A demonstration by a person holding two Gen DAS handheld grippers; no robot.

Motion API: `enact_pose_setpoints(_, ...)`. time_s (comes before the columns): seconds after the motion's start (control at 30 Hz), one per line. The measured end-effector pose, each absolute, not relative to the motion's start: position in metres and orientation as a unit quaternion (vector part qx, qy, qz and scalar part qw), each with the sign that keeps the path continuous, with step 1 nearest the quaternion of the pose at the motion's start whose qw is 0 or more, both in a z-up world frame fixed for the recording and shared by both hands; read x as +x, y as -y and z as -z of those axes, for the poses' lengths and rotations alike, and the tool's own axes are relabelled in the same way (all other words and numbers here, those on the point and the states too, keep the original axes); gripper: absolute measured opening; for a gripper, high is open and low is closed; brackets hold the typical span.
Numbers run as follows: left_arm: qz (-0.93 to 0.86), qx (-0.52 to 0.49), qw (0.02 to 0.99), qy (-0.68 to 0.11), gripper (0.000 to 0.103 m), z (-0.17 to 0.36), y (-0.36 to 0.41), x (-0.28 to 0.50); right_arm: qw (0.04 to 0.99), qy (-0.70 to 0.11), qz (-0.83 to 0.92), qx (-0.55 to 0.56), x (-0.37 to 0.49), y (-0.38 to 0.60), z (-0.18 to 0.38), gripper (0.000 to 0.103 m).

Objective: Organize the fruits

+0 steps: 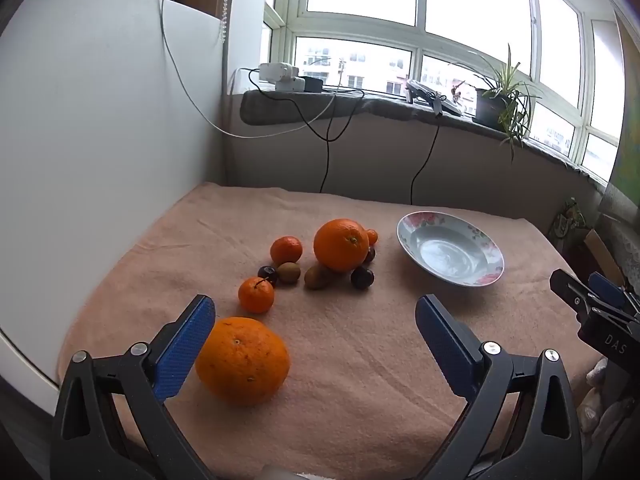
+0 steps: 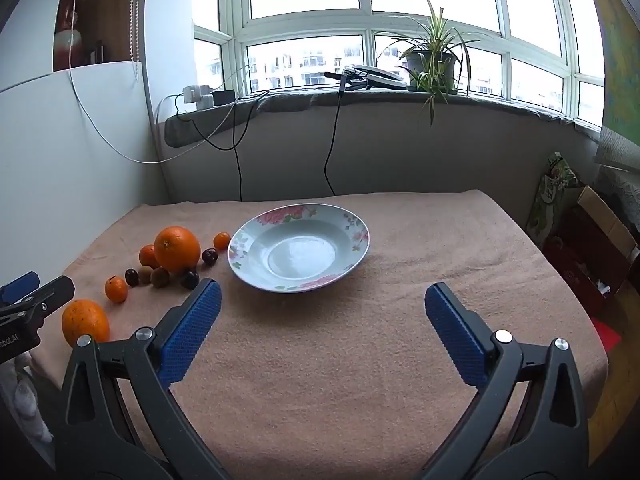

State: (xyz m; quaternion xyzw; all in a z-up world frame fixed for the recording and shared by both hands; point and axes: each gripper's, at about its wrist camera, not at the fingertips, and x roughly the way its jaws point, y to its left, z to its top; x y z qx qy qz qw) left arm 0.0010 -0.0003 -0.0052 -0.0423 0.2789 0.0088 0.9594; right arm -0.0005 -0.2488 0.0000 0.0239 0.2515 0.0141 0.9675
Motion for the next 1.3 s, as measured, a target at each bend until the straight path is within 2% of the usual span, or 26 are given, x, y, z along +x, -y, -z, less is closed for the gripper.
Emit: enact_pose_setpoints(1.3,-0.007,-0.048,0.96,-0.276,0.1,0.0025,-0.0016,-0.0015,0.964,-0.262,-0.023,0.032,0.0001,0.2469,0.002,0.103)
